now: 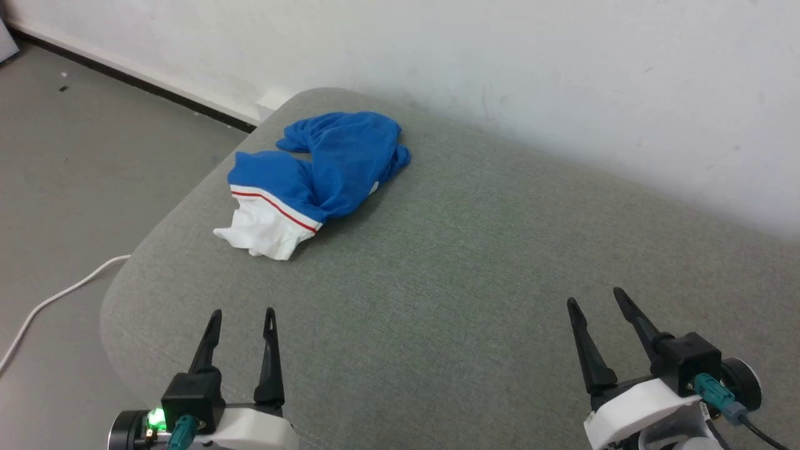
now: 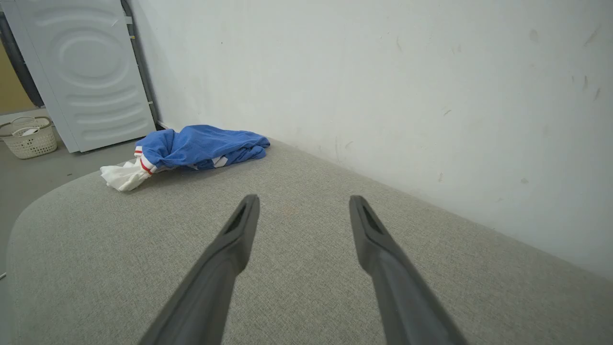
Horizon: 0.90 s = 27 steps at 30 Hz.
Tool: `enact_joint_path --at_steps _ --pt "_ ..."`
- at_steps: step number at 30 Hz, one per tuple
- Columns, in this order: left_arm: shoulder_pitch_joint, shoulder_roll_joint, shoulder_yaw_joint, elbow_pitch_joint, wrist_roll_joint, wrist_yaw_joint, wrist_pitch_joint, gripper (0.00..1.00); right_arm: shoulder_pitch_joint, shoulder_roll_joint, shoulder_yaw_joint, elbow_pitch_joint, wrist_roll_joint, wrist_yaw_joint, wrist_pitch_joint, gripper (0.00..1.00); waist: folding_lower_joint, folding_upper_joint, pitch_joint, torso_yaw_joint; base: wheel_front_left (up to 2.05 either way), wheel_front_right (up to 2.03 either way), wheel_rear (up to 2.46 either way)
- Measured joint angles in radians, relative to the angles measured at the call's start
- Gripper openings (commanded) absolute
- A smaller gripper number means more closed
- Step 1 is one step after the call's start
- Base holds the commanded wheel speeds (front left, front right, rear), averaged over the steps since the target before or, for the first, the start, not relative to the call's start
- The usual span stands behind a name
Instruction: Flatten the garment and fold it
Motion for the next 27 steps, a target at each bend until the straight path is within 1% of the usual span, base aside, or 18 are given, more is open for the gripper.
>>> enact_joint_path --at_steps 6,27 --pt "0.003 0.0 -0.006 0.002 -0.007 0.011 -0.013 1.0 0.0 0.0 0.006 0.005 0.007 0.0 -0.008 1.0 0.0 0.0 0.001 0.03 0.0 0.0 0.0" --pt "0.02 0.0 -0.016 0.013 -0.018 0.023 -0.057 1.0 -0.003 0.0 0.023 0.034 0.031 0.0 -0.047 1.0 -0.0001 0.0 -0.002 0.137 0.0 0.0 0.0"
